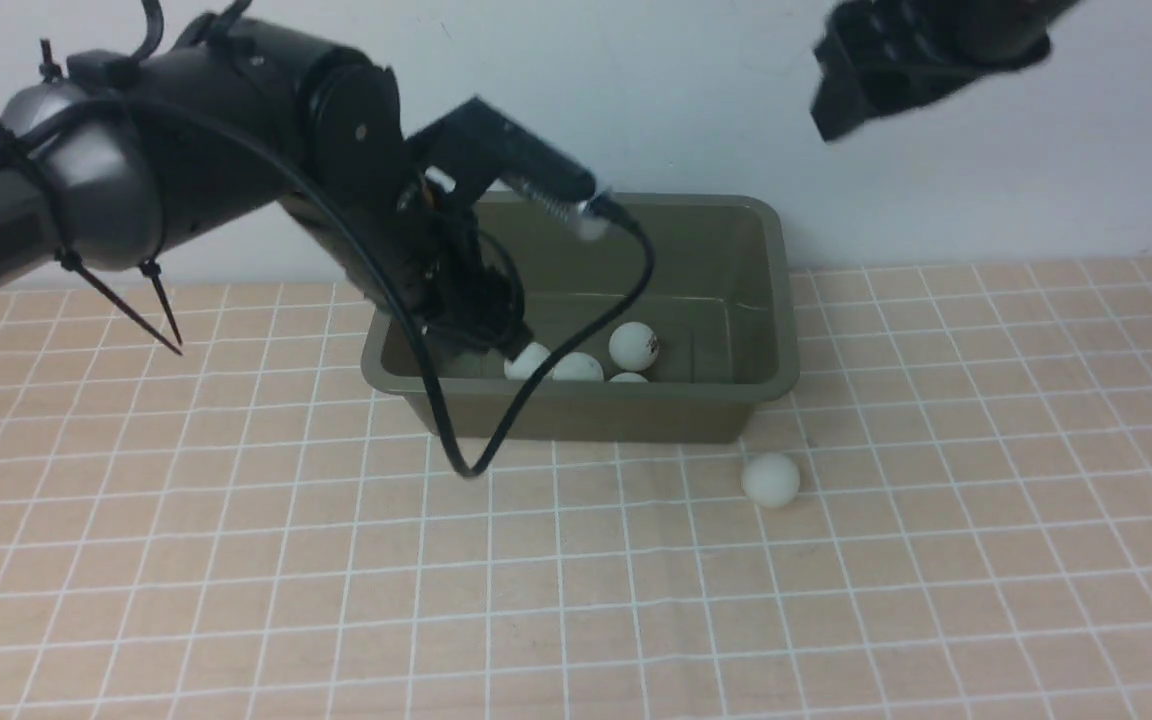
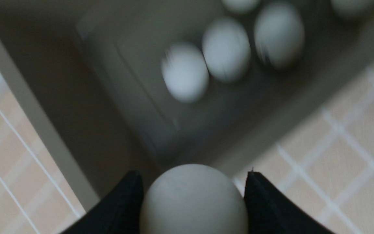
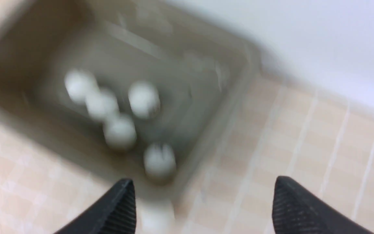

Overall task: Put the table tennis balls into the box on the light coffee tablecloth.
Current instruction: 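Drop the ball into the bin, then reach for and grasp a ping pong ball on the table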

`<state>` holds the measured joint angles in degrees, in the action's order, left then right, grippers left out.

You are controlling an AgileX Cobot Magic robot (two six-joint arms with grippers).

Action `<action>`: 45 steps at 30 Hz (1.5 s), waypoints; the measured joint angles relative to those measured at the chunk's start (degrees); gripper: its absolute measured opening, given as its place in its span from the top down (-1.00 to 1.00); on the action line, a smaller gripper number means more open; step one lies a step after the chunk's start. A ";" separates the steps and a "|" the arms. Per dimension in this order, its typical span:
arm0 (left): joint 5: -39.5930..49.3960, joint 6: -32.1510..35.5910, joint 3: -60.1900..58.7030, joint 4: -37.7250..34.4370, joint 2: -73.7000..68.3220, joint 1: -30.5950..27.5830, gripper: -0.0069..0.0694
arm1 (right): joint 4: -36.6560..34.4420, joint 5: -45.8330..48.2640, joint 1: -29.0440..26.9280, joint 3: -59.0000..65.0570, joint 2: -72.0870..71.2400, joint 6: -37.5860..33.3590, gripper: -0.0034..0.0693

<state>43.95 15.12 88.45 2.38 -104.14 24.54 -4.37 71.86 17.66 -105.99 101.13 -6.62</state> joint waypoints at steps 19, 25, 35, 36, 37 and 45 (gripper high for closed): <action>-1.27 2.61 17.76 -21.07 -20.91 -8.67 -0.12 | -6.66 -35.74 -0.38 53.82 -15.54 -7.37 -0.42; 1.06 5.10 20.63 -22.40 -21.16 -8.73 -0.13 | -11.55 -46.41 0.06 54.91 -9.30 -12.10 -0.42; 13.81 5.57 29.48 -22.29 -20.58 -10.11 -0.13 | -15.42 -51.31 5.12 50.99 0.32 -15.91 -0.42; 14.18 5.68 29.62 -22.29 -20.44 -10.21 -0.13 | -15.42 -51.31 5.12 50.81 0.46 -15.76 -0.42; 14.93 5.99 30.34 -22.29 -19.53 -11.11 -0.13 | -15.42 -51.33 5.12 49.10 1.47 -15.01 -0.42; 16.44 6.56 30.93 -22.18 -15.62 -14.08 -0.13 | -15.54 -51.33 5.12 45.35 4.50 -14.28 -0.42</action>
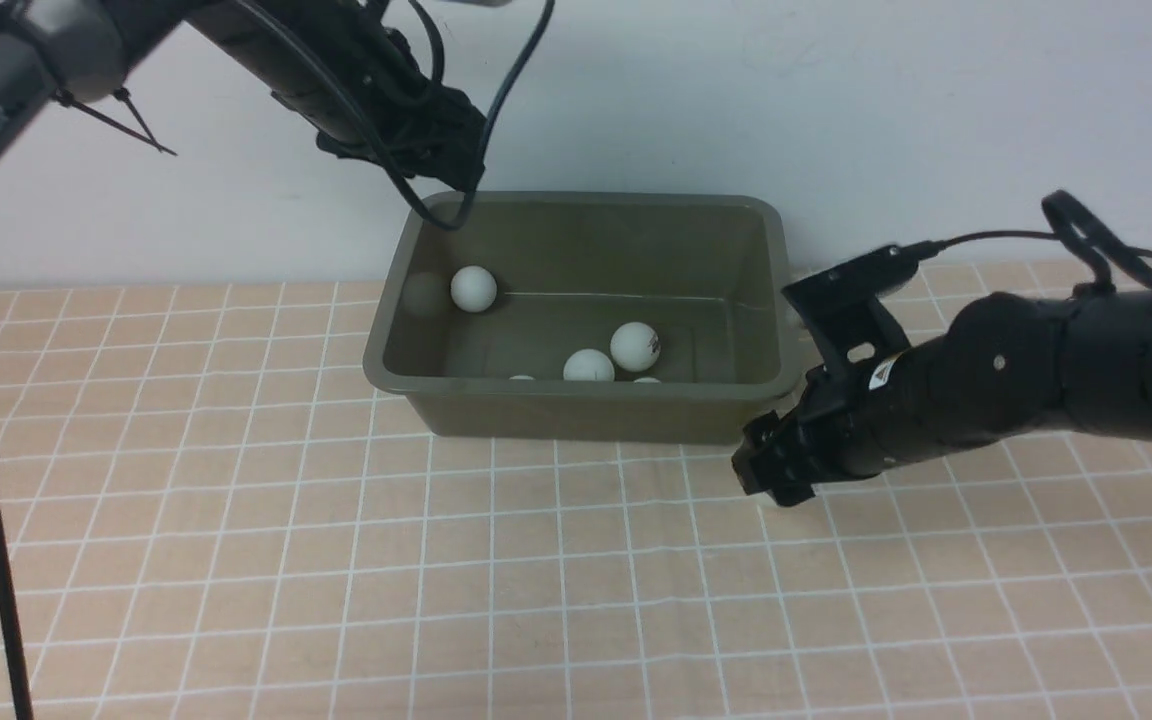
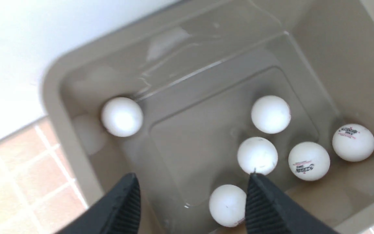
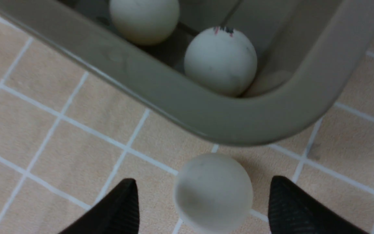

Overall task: Put the table tennis balls into the box on the light coffee tablecloth.
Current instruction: 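Reach for and grasp a ping pong ball on the table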

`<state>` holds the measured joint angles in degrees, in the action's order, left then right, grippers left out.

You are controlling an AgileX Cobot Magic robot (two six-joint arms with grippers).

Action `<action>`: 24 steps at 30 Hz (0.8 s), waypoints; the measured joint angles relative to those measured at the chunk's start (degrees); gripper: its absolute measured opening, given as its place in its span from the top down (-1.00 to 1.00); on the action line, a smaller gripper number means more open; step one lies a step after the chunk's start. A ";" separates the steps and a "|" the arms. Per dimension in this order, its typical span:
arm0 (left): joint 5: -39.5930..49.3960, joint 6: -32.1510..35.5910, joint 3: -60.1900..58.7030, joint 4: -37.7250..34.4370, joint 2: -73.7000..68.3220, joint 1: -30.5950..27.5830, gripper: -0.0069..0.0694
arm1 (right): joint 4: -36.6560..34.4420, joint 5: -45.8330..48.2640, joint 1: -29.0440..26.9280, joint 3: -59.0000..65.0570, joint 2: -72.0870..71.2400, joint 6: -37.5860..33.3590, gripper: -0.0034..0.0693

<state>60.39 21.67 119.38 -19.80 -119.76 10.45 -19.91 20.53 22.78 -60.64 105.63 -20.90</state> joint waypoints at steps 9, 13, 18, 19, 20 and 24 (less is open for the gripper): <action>2.08 0.47 0.00 0.10 0.05 -0.27 -0.13 | 0.00 -0.31 0.00 -0.99 4.16 0.45 -0.14; 2.67 0.52 0.00 0.10 0.12 -0.31 -0.13 | 0.00 0.52 0.00 -1.50 4.22 1.51 -0.04; 5.57 1.26 0.00 0.15 2.55 -1.05 -0.13 | 0.00 7.80 0.00 -2.44 3.42 4.21 -0.04; 5.69 1.53 0.00 0.17 3.66 -1.44 -0.13 | 0.00 10.38 0.00 -2.68 2.76 4.44 -0.04; 5.85 1.58 0.00 0.22 4.90 -1.80 -0.13 | 0.00 12.81 0.00 -2.89 2.06 4.58 -0.04; 7.65 1.92 0.00 0.22 10.82 -3.70 -0.13 | 0.00 21.79 0.00 -4.18 -2.97 4.64 -0.04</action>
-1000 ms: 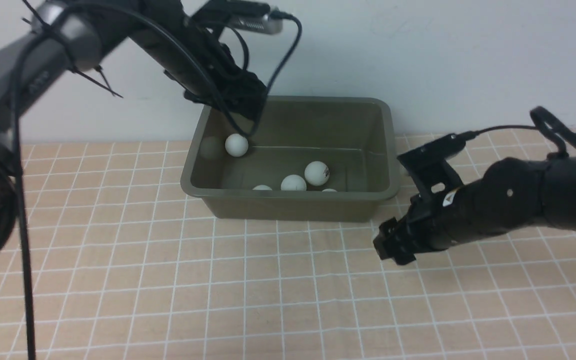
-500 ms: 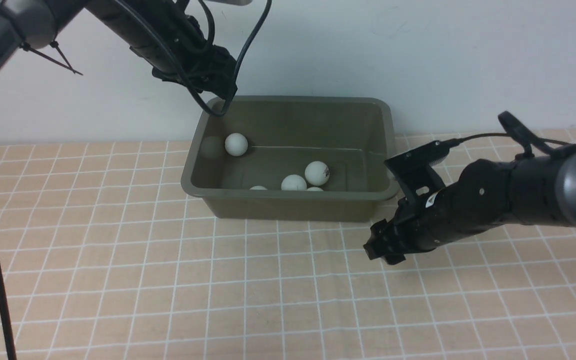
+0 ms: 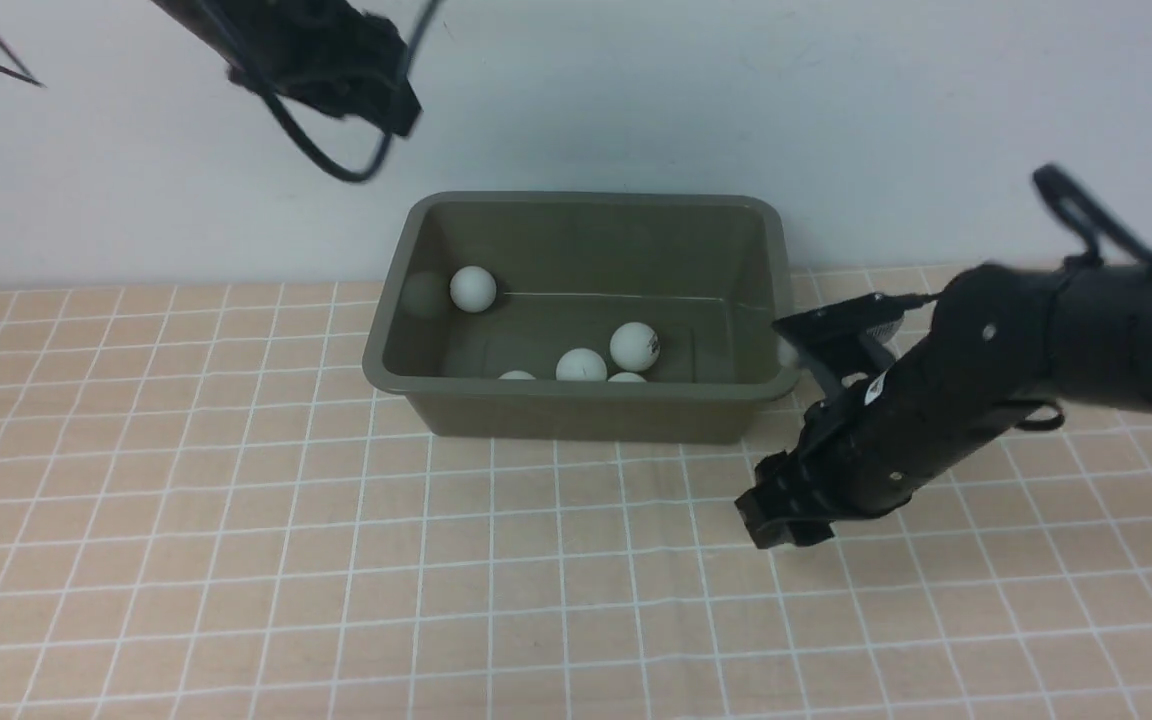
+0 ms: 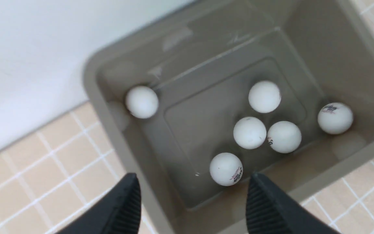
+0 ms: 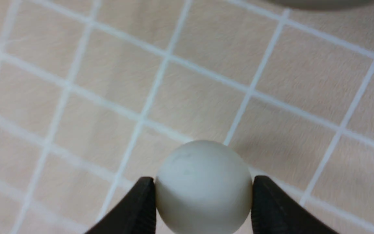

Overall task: Put the table tennis balls into the box on the light coffee tablecloth.
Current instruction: 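Reach for and grasp a ping pong ball on the table, then release the ping pong ball into the bin and lift the gripper away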

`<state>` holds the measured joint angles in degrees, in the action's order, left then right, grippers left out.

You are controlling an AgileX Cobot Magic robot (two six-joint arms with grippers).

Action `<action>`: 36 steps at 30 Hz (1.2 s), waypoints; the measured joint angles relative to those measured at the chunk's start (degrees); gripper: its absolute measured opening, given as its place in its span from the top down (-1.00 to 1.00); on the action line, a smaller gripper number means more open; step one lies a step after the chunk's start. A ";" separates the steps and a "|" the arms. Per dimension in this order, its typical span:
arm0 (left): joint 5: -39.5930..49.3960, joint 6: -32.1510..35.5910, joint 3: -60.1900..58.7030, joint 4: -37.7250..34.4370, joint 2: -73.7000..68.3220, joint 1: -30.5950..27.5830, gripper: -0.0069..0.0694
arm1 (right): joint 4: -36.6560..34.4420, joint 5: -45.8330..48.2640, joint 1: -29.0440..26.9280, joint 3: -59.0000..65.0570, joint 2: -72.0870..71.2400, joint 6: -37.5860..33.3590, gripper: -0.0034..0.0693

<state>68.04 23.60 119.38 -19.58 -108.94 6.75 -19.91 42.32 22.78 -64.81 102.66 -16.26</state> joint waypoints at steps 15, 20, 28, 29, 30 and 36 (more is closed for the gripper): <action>2.15 2.10 -18.70 -0.06 20.41 -7.24 0.07 | 0.45 0.41 0.00 -25.19 0.58 -1.18 -0.04; 0.00 2.44 -28.10 -0.42 27.90 -7.53 0.07 | 0.45 4.58 0.00 -37.43 12.71 -1.17 -0.04; -0.87 3.72 -39.90 -2.23 42.75 -7.53 0.07 | 0.80 15.06 0.00 -57.42 31.03 -0.67 -0.06; -0.87 3.76 -41.20 -2.46 45.28 -7.53 0.07 | 0.80 16.30 0.00 -59.22 32.53 -0.02 -0.10; -0.87 3.84 -41.38 -2.47 45.65 -7.53 0.07 | 0.80 16.42 0.00 -59.39 32.94 0.25 -0.11; -1.92 3.98 -46.64 -2.59 54.82 -7.53 0.07 | 1.45 18.91 0.00 -60.65 33.42 1.30 -0.36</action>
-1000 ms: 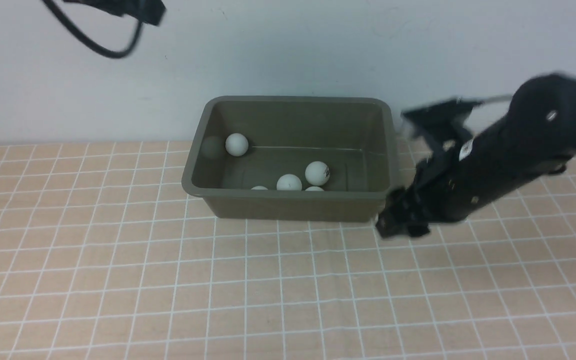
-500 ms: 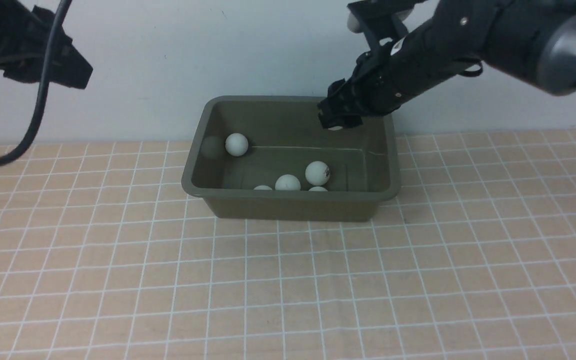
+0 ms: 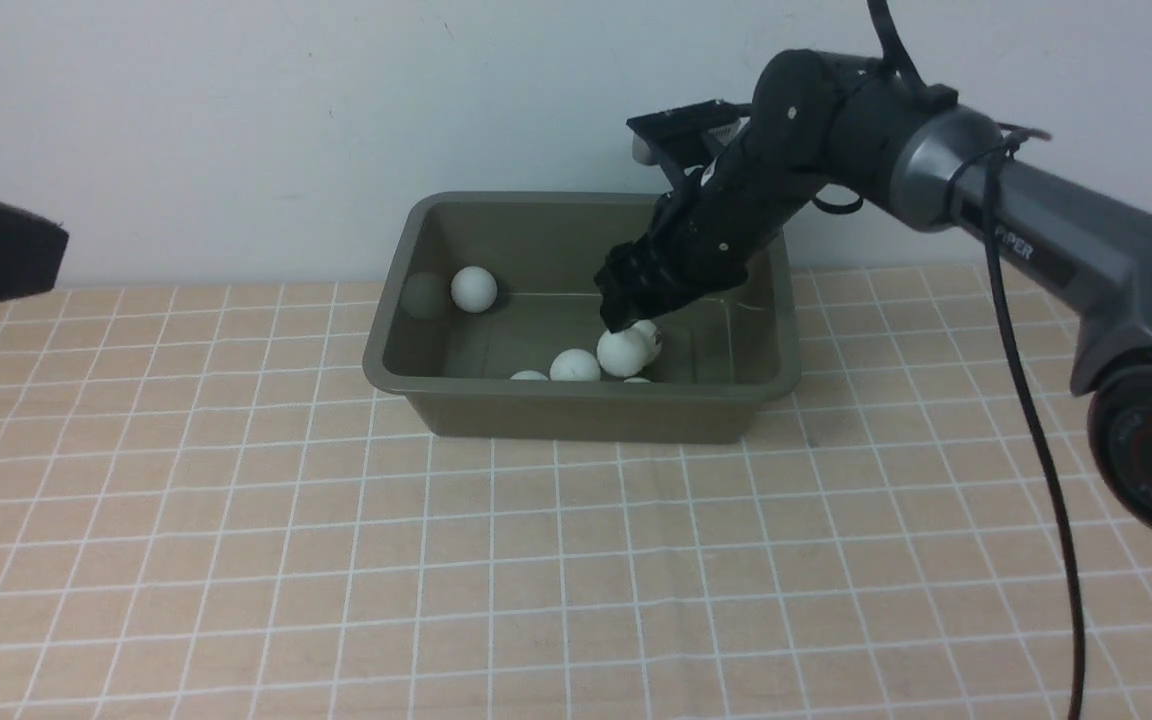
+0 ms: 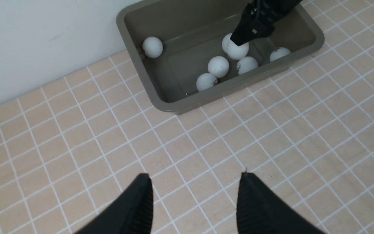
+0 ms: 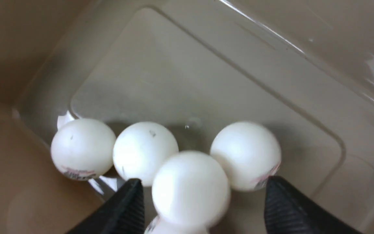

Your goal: Put the table tennis balls into the box on the light coffee tablecloth.

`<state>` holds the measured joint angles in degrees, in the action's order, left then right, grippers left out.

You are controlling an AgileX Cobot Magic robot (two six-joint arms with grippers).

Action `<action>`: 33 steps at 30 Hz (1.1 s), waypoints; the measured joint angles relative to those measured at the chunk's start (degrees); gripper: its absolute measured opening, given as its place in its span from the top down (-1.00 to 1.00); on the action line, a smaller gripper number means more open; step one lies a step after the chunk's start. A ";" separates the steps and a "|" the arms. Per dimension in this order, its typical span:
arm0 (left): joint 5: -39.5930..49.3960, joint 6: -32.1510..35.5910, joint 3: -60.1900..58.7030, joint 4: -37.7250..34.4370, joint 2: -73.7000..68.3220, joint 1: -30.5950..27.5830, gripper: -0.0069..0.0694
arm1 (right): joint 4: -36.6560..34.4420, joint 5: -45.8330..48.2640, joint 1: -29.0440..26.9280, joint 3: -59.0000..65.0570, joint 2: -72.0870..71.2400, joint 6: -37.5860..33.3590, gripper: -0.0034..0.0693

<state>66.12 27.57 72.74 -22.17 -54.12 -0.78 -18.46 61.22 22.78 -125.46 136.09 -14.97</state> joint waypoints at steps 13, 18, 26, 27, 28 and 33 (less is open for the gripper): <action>-13.77 2.92 -26.59 -1.19 10.53 0.00 0.88 | 11.72 10.58 -1.87 -0.08 -27.98 0.12 0.64; -21.54 4.10 -36.05 -4.67 17.88 0.00 0.99 | 11.65 10.52 -5.07 7.69 -46.00 0.17 0.93; -25.93 13.97 -44.43 -18.78 22.11 0.00 0.99 | 10.45 -7.12 -6.41 46.95 -81.46 1.05 0.95; -26.60 16.39 -45.17 -21.85 23.04 0.00 0.99 | 10.12 -10.84 -6.43 53.02 -85.03 1.87 0.95; -27.42 19.88 -45.77 -25.08 24.23 0.00 0.99 | 9.83 -13.63 -6.43 57.77 -88.58 3.09 0.95; -29.12 33.62 -49.12 -38.37 30.59 0.00 0.99 | 9.59 -22.89 -6.43 79.84 -105.27 7.57 0.95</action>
<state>36.99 61.19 23.62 -60.54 -23.53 -0.78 -8.86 38.33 16.35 -45.62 30.82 -7.40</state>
